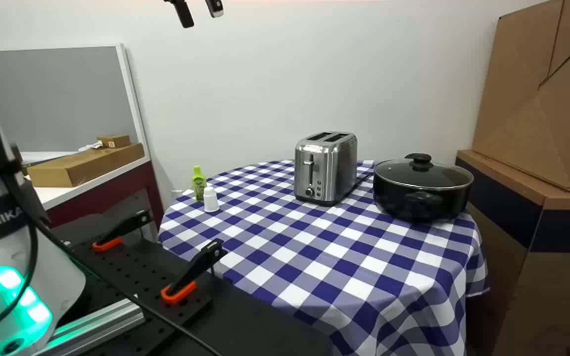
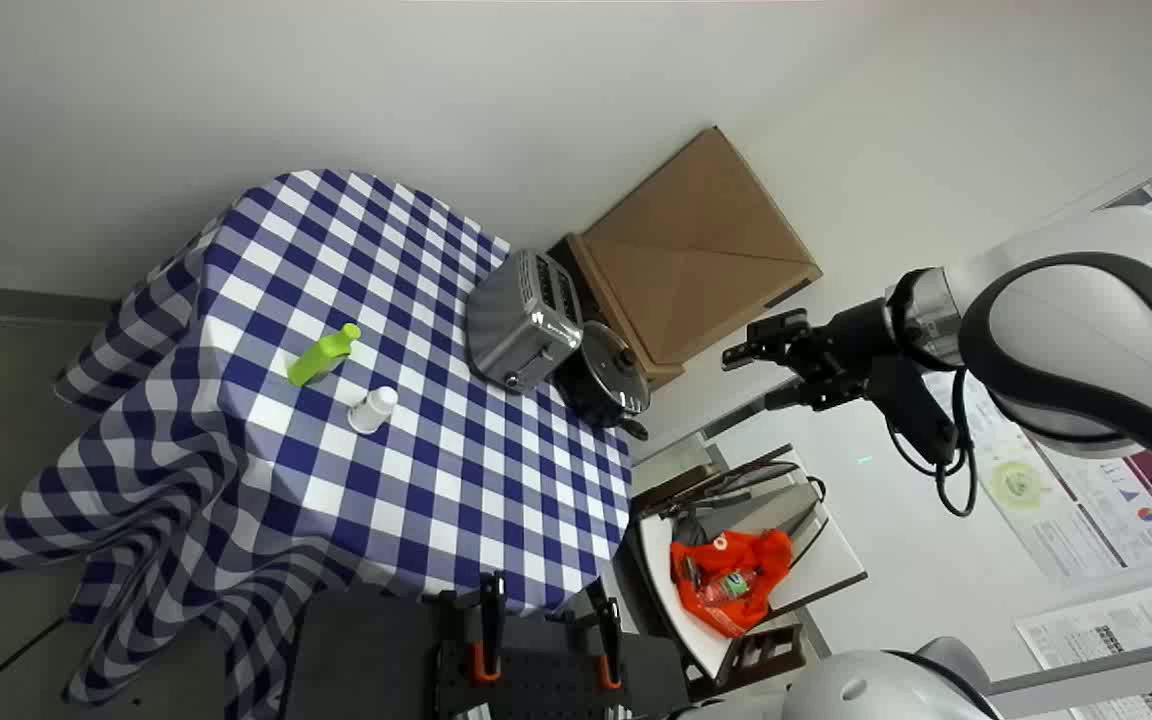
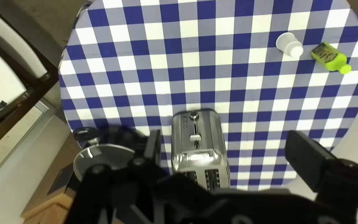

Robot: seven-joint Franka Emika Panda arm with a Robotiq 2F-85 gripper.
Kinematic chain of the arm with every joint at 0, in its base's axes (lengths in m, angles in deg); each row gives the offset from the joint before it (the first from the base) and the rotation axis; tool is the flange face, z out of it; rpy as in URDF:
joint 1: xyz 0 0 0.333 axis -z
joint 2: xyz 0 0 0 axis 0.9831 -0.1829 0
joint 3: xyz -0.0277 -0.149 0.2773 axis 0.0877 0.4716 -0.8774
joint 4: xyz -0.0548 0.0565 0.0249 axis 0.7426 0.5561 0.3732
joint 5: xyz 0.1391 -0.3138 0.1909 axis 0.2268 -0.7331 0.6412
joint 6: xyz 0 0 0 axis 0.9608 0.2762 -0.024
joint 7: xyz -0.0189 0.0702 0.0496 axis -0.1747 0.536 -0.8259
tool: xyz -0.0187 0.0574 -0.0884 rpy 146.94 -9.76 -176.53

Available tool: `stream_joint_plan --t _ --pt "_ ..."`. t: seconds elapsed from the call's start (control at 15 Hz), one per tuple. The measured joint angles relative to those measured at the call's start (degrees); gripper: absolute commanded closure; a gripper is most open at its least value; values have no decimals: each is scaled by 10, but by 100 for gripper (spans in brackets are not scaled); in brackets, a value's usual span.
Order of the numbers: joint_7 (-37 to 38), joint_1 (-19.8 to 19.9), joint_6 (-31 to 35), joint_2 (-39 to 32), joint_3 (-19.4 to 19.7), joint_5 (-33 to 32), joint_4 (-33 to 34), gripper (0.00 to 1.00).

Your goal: Turn on the toaster

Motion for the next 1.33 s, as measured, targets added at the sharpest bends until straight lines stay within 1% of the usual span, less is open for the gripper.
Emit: stream_joint_plan --t 0.07,0.13,0.27,0.33,0.4,0.47,0.8,1.0,1.33 --pt "0 0 -8 -2 0 0 -11 26" --pt "0 0 -7 -4 0 0 -17 32" --pt "0 0 -7 -10 0 0 -4 47" --pt "0 0 -8 -13 0 0 3 31" --pt "0 0 -9 -17 1 0 8 61" --pt "0 0 -9 -20 2 0 12 62" --pt "0 1 -2 -25 1 -3 14 100" --pt "0 12 21 -51 0 -13 14 100" --pt "1 46 106 -151 -5 -62 33 100"
